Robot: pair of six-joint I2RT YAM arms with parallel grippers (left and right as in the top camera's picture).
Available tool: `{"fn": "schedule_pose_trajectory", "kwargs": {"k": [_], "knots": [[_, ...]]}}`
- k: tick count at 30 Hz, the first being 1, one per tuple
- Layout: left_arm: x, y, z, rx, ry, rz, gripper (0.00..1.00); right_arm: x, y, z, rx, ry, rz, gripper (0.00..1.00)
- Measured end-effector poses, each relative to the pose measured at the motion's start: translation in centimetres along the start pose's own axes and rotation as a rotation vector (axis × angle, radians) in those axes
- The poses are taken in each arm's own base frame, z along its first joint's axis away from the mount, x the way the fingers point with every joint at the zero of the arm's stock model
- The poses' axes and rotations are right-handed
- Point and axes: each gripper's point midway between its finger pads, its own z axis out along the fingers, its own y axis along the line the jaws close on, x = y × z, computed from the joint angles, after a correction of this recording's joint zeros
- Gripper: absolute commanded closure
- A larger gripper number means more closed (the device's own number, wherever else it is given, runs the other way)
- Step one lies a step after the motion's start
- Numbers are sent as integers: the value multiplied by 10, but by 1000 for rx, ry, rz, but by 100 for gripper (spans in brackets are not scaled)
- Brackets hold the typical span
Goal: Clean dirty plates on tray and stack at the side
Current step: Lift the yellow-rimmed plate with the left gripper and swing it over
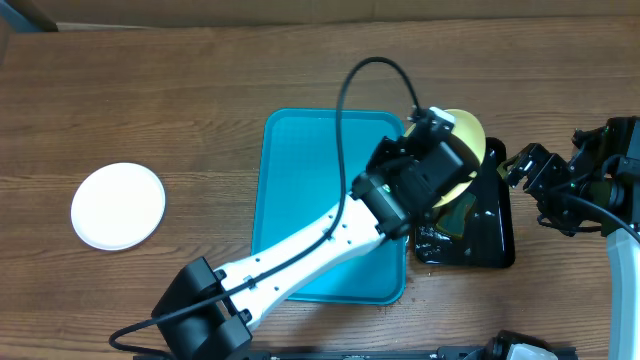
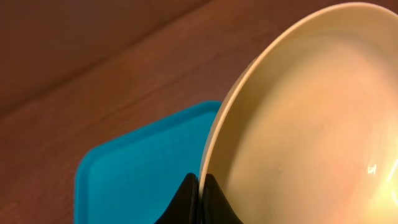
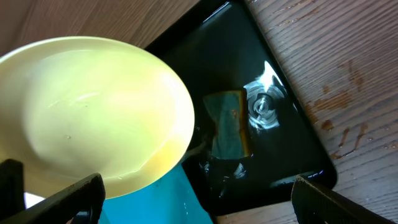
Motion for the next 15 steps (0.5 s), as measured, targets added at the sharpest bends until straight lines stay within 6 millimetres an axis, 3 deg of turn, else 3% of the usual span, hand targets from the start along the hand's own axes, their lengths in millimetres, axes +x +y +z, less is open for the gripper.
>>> {"fn": "schedule_pose_trajectory", "kwargs": {"k": [15], "knots": [[-41, 3, -28, -192, -183, 216, 96, 0, 1, 0, -7, 3, -7, 2]]}}
